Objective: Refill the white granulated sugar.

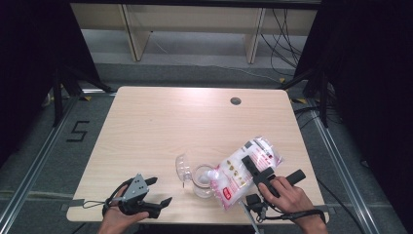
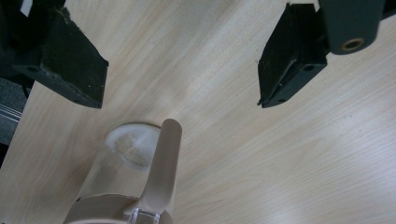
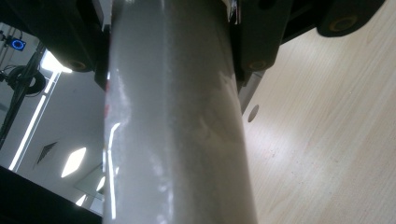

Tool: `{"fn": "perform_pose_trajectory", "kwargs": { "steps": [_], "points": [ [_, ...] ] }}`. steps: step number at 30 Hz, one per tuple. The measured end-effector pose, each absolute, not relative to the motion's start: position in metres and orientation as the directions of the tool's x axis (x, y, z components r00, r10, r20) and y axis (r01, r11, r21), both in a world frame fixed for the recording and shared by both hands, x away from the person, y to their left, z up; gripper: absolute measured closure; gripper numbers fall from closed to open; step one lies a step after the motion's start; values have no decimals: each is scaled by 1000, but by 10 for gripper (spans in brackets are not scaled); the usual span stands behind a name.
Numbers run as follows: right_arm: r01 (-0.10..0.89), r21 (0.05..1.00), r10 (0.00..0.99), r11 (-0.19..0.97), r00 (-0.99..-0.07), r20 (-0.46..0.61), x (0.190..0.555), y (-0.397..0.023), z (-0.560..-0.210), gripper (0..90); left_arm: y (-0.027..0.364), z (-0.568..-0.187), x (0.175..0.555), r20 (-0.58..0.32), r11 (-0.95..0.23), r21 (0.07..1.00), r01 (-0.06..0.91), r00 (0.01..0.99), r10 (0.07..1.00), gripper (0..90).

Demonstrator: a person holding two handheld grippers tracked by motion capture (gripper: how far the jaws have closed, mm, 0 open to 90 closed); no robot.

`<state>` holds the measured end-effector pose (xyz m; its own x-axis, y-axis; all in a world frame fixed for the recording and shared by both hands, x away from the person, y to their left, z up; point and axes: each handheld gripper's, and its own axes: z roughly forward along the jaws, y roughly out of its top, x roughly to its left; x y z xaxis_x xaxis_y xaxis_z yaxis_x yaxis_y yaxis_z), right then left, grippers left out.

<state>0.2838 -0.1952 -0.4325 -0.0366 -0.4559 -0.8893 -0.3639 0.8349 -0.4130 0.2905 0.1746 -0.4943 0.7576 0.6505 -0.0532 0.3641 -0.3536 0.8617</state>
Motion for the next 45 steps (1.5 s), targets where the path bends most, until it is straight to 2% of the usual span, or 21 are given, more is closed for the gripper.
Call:
{"fn": "perform_pose_trajectory", "kwargs": {
  "steps": [13,14,16,33,34,38,39,42,44,45],
  "points": [
    [-362,-406,-448,839,-38,-893,284,-196,-433,584,174,-495,290,-55,-351,863,365,756,652,155],
    [-378,-439,-479,815,-15,-878,285,-196,-431,584,175,-494,290,-53,-353,862,364,757,652,155],
    [-366,-405,-448,838,-40,-893,284,-196,-433,585,175,-494,290,-51,-355,862,363,758,651,155],
    [-377,-428,-473,821,-31,-881,286,-197,-430,589,175,-494,290,-50,-356,861,363,757,651,155],
    [-364,-395,-441,843,-49,-896,284,-197,-432,589,175,-494,290,-50,-356,861,363,758,651,155],
    [-365,-394,-441,844,-50,-896,284,-197,-432,589,174,-494,290,-49,-357,861,362,758,650,155],
    [-377,-428,-473,821,-30,-881,286,-197,-429,590,174,-494,290,-49,-357,861,362,758,650,155],
    [-362,-391,-438,846,-54,-898,285,-198,-432,590,175,-494,290,-49,-356,862,362,757,651,155],
    [-377,-427,-473,822,-33,-880,286,-197,-430,590,175,-494,290,-51,-354,862,362,757,651,155],
    [-364,-393,-440,844,-52,-897,285,-198,-432,591,175,-494,290,-50,-356,862,362,758,650,155]
  ]
}}
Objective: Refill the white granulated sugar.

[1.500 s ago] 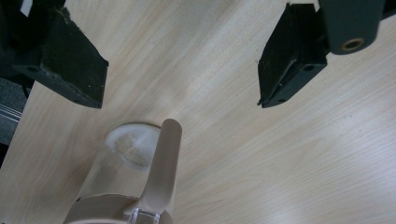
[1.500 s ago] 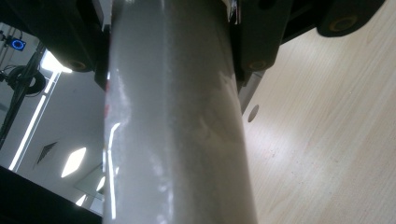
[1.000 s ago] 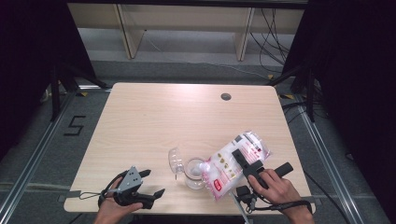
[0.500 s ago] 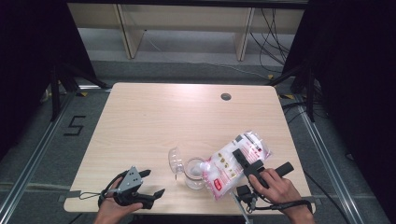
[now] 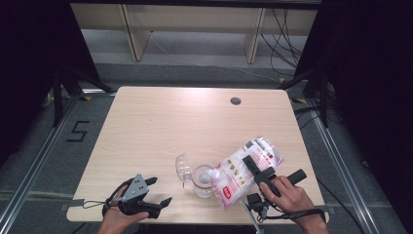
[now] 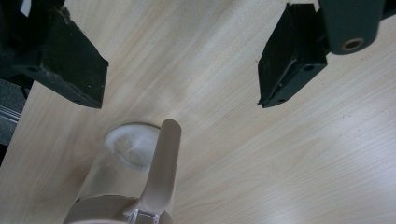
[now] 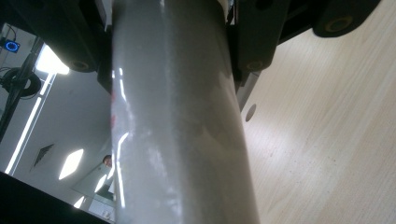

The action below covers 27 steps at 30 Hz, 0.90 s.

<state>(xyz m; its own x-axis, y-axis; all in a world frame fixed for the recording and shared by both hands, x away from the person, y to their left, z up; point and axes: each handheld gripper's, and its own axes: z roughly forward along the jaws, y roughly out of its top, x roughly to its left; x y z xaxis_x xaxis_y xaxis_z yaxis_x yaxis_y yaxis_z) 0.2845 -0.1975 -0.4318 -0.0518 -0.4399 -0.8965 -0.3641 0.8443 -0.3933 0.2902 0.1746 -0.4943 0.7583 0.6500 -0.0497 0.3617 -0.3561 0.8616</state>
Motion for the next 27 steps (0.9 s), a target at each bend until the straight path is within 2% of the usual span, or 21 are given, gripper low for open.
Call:
{"fn": "perform_pose_trajectory", "kwargs": {
  "steps": [15,27],
  "points": [
    [-362,-386,-431,849,-53,-901,284,-198,-431,592,175,-494,290,-50,-357,860,363,758,650,155],
    [-378,-423,-467,823,-28,-884,285,-197,-428,593,175,-494,291,-35,-364,864,347,763,645,155]
  ]
}}
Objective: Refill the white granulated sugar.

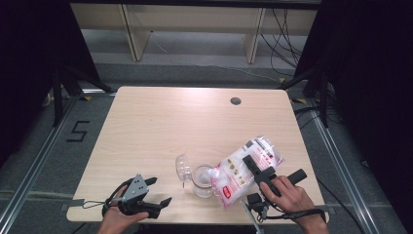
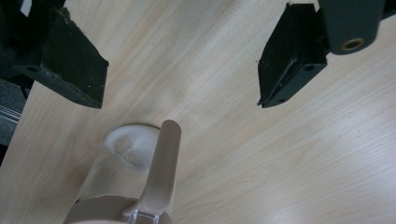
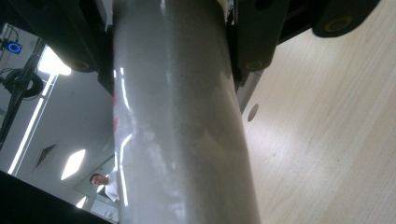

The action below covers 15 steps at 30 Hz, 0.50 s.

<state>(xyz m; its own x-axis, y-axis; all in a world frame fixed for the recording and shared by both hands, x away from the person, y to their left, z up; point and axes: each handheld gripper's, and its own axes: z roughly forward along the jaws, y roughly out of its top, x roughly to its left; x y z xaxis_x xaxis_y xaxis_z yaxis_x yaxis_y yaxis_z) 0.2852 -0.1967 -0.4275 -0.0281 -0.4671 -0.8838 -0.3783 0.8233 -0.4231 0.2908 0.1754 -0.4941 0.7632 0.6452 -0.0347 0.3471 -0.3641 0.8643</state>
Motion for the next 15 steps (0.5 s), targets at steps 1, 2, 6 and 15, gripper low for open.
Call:
{"fn": "perform_pose_trajectory", "kwargs": {
  "steps": [1,2,6,15],
  "points": [
    [-378,-423,-467,823,-28,-884,285,-197,-428,593,176,-494,291,-32,-369,863,346,765,644,155],
    [-379,-423,-467,823,-28,-884,285,-197,-427,593,176,-494,291,-31,-370,862,346,765,643,155],
    [-376,-422,-465,825,-28,-885,285,-197,-427,593,176,-493,291,-24,-375,861,344,764,645,155],
    [-365,-400,-442,841,-36,-896,283,-197,-427,595,177,-493,291,-20,-380,859,343,765,644,155]
  ]
}}
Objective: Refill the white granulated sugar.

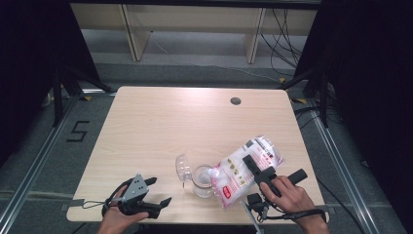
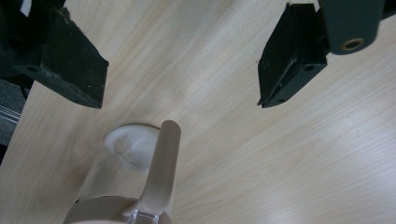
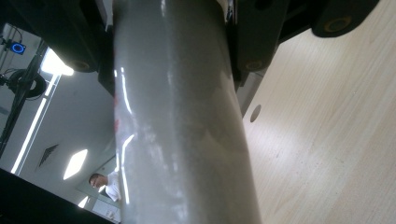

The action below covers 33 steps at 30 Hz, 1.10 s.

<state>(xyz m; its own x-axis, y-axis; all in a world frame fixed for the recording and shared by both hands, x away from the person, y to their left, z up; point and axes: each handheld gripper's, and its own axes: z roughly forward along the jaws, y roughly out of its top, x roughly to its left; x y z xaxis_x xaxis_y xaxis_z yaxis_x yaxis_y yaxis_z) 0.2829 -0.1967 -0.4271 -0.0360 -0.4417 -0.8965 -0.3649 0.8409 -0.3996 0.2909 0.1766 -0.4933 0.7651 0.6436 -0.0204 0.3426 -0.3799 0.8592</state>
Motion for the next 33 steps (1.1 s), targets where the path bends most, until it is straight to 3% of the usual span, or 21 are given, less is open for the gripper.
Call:
{"fn": "perform_pose_trajectory", "kwargs": {
  "steps": [15,16,19,20,28,33],
  "points": [
    [-364,-392,-435,845,-42,-899,283,-197,-428,607,177,-493,291,-20,-379,860,343,764,645,155],
    [-379,-425,-467,822,-22,-884,284,-196,-426,608,177,-493,291,-19,-381,859,342,765,644,155],
    [-380,-409,-452,830,-29,-891,284,-197,-427,610,177,-493,291,-19,-380,859,342,764,645,155],
    [-352,-353,-399,867,-66,-915,282,-199,-431,611,177,-493,291,-13,-384,859,340,763,646,155],
    [-386,-412,-459,825,-34,-888,286,-198,-429,616,176,-493,290,-23,-373,862,344,761,648,155],
    [-383,-356,-398,852,-33,-917,286,-201,-434,618,177,-493,291,-15,-383,858,341,763,646,155]
  ]
}}
